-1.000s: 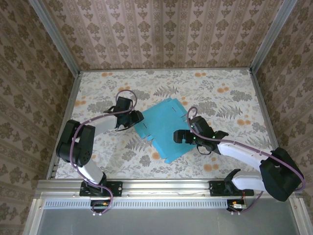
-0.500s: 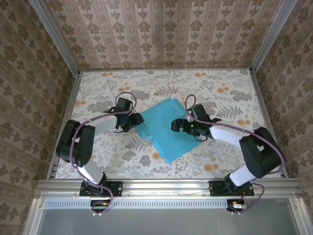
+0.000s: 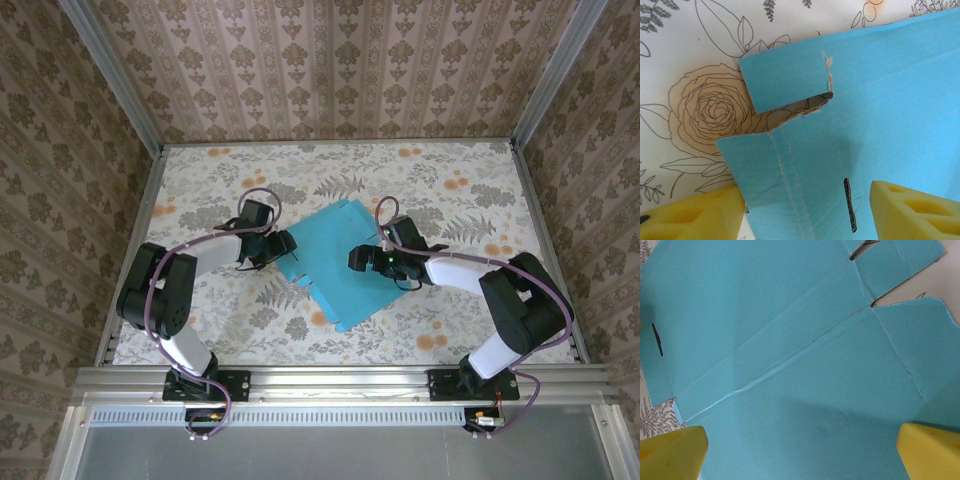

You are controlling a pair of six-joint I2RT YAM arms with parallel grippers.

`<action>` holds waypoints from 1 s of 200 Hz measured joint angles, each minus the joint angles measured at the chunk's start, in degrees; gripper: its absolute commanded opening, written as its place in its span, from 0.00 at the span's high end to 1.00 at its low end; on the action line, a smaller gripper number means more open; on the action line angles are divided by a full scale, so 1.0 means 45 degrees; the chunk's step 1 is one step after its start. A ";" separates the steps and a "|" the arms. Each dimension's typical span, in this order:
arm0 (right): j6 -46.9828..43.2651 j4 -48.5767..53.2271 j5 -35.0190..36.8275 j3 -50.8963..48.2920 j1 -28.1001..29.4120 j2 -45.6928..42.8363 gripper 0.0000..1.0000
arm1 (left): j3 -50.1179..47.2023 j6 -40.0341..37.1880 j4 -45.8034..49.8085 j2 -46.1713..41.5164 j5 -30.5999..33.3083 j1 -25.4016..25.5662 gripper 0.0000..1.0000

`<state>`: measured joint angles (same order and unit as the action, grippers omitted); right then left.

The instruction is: Fold the paper box

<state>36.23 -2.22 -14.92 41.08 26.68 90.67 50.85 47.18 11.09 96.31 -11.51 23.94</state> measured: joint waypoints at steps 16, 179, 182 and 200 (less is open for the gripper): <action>0.0034 -0.0306 0.0005 -0.0170 0.0049 -0.0073 0.00 | 0.0049 0.0112 0.0015 0.0044 0.0010 0.0000 0.33; 0.0364 -0.0879 0.0073 -0.0408 0.0359 -0.0126 0.00 | -0.0413 0.1282 -0.2521 -0.0083 0.0049 0.0248 0.65; 0.0369 -0.0884 0.0073 -0.0408 0.0359 -0.0126 0.00 | -0.0437 0.1277 -0.2535 -0.0107 0.0049 0.0248 0.65; 0.0384 -0.0879 0.0073 -0.0408 0.0359 -0.0136 0.00 | -0.0554 0.1292 -0.2589 -0.0364 0.0049 0.0248 0.68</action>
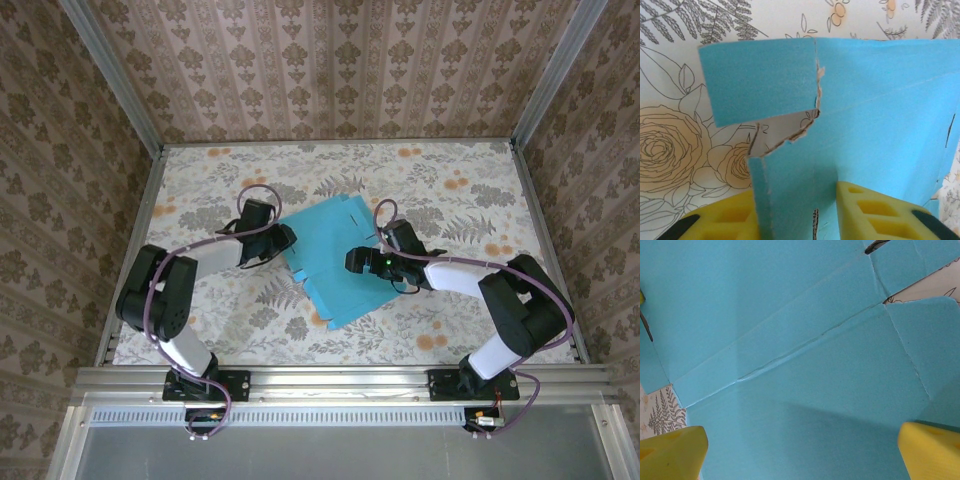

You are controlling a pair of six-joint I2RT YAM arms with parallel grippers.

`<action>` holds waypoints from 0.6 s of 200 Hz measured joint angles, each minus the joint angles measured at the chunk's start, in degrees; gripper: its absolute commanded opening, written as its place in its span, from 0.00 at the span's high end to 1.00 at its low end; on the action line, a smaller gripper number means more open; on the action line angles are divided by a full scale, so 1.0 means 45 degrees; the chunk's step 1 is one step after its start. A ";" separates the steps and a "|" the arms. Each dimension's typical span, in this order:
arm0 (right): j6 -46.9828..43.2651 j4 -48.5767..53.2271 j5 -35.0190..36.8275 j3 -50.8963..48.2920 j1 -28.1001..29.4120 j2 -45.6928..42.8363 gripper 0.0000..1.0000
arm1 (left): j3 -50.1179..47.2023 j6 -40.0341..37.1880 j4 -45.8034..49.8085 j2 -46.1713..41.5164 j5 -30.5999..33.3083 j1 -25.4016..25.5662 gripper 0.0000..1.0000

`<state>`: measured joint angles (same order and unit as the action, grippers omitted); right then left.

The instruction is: Fold the paper box

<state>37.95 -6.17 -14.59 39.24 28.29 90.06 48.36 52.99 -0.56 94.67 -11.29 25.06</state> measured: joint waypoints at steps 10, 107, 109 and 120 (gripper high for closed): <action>0.0049 0.0005 -0.0005 0.0000 0.0000 -0.0015 0.00 | -0.0039 -0.0010 -0.0015 -0.0146 -0.0005 0.0000 0.70; 0.0423 0.2443 -0.0461 0.0204 0.0102 -0.2827 0.00 | -0.0257 -0.0884 -0.1287 -0.1010 -0.1326 -0.0141 0.84; 0.0393 0.2531 -0.0471 0.0248 0.0102 -0.2895 0.00 | -0.0257 -0.0894 -0.1326 -0.1025 -0.1394 -0.0170 0.85; 0.0121 0.3021 -0.0500 0.0641 0.0102 -0.3400 0.00 | -0.0257 -0.0942 -0.1477 -0.1122 -0.1783 -0.0355 0.85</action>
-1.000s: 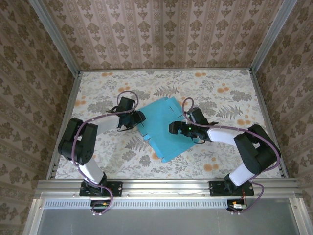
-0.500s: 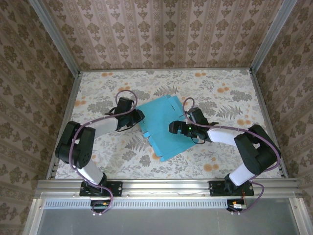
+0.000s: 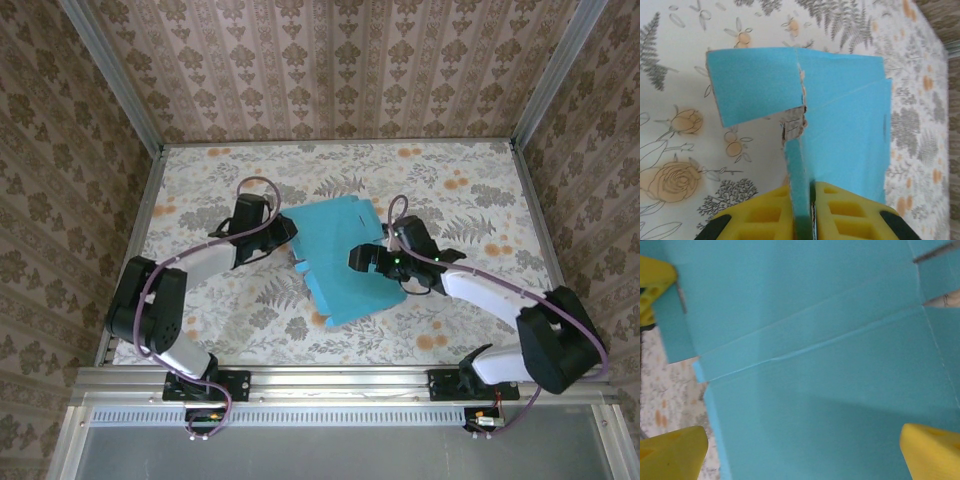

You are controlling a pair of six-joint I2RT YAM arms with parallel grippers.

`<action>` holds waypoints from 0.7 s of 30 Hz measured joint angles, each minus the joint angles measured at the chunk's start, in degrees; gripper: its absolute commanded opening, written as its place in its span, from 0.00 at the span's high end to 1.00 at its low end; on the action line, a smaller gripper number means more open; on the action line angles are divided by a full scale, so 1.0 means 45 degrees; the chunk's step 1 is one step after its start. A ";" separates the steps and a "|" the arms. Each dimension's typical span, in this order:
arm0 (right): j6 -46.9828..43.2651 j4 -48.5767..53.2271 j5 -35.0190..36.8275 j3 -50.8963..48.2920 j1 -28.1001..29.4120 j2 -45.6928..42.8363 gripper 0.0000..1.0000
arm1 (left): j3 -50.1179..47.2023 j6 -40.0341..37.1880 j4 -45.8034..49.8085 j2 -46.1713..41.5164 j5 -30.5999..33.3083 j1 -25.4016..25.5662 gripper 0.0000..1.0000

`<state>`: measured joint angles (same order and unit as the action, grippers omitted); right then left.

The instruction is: Fold the paper box

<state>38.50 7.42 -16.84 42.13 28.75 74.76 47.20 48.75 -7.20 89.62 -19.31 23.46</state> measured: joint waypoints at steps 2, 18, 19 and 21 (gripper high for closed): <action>-0.0306 0.0495 -0.0019 0.0500 0.0000 -0.0500 0.00 | 0.0000 -0.0087 -0.0092 -0.0185 -0.0529 -0.0345 0.84; -0.2492 0.4770 0.1350 0.2560 0.0000 -0.1836 0.00 | 0.5513 -0.3492 0.9374 -0.4051 0.0272 -0.2438 0.82; -0.2584 0.4974 0.1389 0.2560 0.0000 -0.1894 0.00 | 0.6110 -0.3774 1.0263 -0.4192 0.0724 -0.2370 0.82; -0.2667 0.5270 0.1530 0.2560 0.0000 -0.2055 0.00 | 0.6994 -0.4201 1.1613 -0.4337 0.1545 -0.2249 0.81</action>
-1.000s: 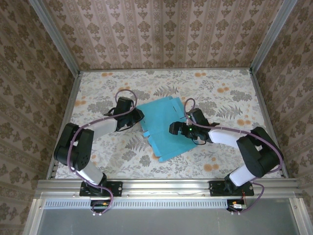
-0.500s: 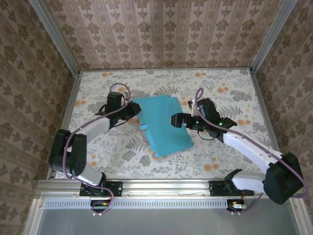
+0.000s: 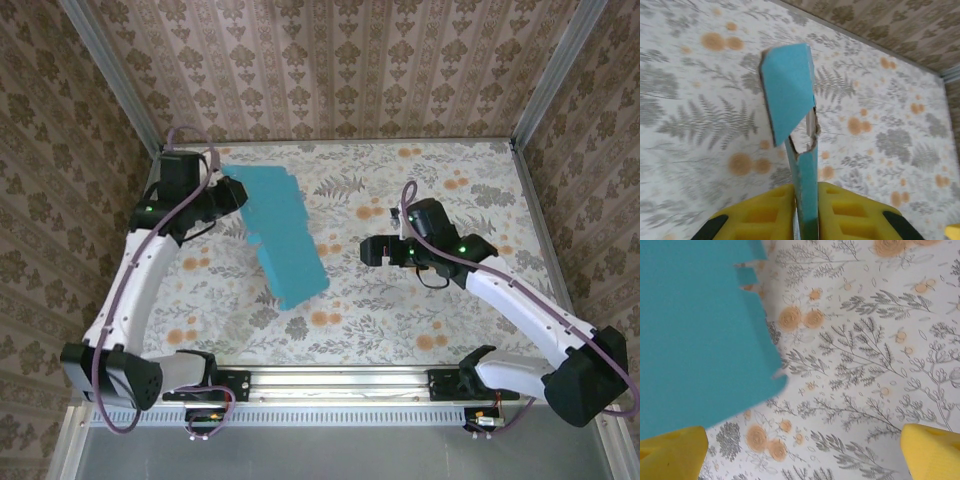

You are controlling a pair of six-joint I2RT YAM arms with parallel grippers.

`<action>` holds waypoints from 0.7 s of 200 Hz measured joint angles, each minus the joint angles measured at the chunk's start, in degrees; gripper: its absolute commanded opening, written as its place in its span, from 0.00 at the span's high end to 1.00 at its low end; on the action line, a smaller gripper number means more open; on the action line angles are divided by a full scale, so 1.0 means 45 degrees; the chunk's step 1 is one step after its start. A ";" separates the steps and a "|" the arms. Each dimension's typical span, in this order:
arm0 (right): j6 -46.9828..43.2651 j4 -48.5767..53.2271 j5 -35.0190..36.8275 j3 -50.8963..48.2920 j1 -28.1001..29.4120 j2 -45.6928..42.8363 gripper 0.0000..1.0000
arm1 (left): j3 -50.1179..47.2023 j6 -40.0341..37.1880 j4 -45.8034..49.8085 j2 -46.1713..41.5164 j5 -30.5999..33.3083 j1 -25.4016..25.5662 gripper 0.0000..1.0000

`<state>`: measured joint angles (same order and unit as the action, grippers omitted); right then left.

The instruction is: Fold the paper box

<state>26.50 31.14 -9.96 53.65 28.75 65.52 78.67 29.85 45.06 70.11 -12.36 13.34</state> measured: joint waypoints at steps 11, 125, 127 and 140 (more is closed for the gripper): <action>-0.0039 0.0238 0.0175 0.0000 0.0000 -0.0175 0.00 | 0.0816 -0.0340 0.1243 -0.0015 0.0908 0.0209 0.81; 0.0296 0.1132 0.0699 -0.0408 -0.1093 -0.2458 0.00 | 0.9607 -0.1661 0.8364 0.6178 0.7363 0.4527 0.85; 0.0306 0.1141 0.0699 -0.0432 -0.1103 -0.2487 0.00 | 0.9821 -0.1685 0.8466 0.6343 0.7436 0.4580 0.85; 0.0389 0.1205 0.0704 -0.0568 -0.1146 -0.2642 0.00 | 1.0778 -0.1724 0.8854 0.7043 0.7786 0.4813 0.85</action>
<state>28.25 36.56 -6.79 51.09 23.59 53.63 127.17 22.09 84.90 101.80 22.68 35.00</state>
